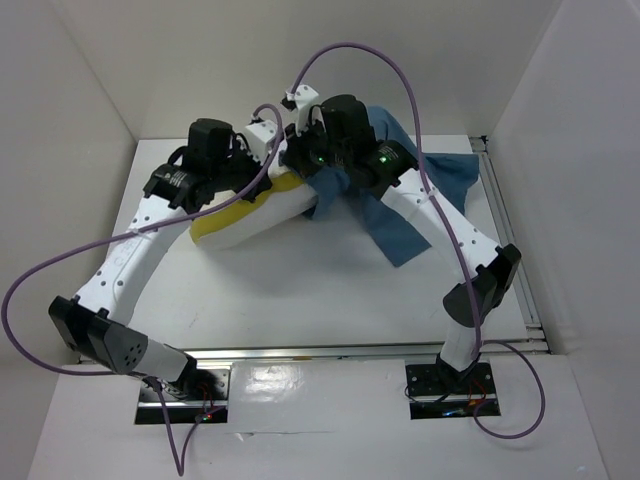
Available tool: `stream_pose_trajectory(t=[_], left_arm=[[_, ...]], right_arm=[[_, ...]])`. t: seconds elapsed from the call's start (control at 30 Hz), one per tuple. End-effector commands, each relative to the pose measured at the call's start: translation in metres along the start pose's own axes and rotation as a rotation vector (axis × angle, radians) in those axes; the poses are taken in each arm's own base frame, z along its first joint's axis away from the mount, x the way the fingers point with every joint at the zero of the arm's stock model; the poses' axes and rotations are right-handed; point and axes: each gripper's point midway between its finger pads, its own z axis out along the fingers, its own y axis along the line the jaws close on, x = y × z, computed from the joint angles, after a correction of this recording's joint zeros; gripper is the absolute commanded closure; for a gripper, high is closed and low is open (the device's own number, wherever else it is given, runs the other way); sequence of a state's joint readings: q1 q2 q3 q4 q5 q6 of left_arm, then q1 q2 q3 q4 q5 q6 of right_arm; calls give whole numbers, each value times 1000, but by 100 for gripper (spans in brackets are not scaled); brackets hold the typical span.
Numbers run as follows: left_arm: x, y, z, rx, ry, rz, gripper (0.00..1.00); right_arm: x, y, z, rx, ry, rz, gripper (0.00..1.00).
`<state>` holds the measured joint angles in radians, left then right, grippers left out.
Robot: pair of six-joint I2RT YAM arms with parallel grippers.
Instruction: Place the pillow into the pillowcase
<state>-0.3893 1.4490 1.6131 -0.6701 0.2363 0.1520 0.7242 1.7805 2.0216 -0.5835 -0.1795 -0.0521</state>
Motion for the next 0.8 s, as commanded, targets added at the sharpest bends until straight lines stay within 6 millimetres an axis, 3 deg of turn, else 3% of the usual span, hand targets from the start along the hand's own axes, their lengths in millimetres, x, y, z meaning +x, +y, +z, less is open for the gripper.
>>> stream_pose_trajectory(t=[0.0,0.07,0.1,0.23,0.27,0.3,0.33,0.5,0.53,0.57,0.63,0.7,0.73,0.77], left_arm=[[-82,-5,-31,-22,-315,58,100],[-81,-1,-32,-31,-315,55,100],[-82,-2,-34,-29,-315,44,100],[-94,-5,-43,-23,-352,33,100],[-94,-5,-43,-21,-353,20,100],[-97,-7,-46,-12,-363,24,100],[-100,-7,-46,-11,-373,14,100],[-90,-3,-40,-24,-363,-14,100],[-88,-1,-40,-34,-363,-24,100],[-87,-1,-38,-35,-363,-25,100],[-87,-2,-39,-34,-372,-31,100],[-87,-2,-41,-36,-382,-28,100],[-86,-2,-39,-36,-382,-28,100],[-86,-2,-39,-36,-382,-28,100]], right_arm=[[-39,68,-29,-231,-108,55,100],[-46,77,-36,-282,-123,62,100],[-71,81,-48,-300,-189,42,100],[-99,78,-43,-285,-265,24,100],[-97,79,-38,-299,-257,37,100],[-112,84,-47,-322,-302,20,100],[-118,84,-44,-325,-323,24,100],[-151,90,-48,-364,-430,46,100],[-150,92,-44,-378,-427,60,100],[-150,107,-48,-433,-423,74,100],[-129,122,-34,-458,-367,68,100],[-97,122,-18,-431,-275,102,100],[-66,121,-2,-423,-187,139,100],[-49,114,3,-405,-122,183,100]])
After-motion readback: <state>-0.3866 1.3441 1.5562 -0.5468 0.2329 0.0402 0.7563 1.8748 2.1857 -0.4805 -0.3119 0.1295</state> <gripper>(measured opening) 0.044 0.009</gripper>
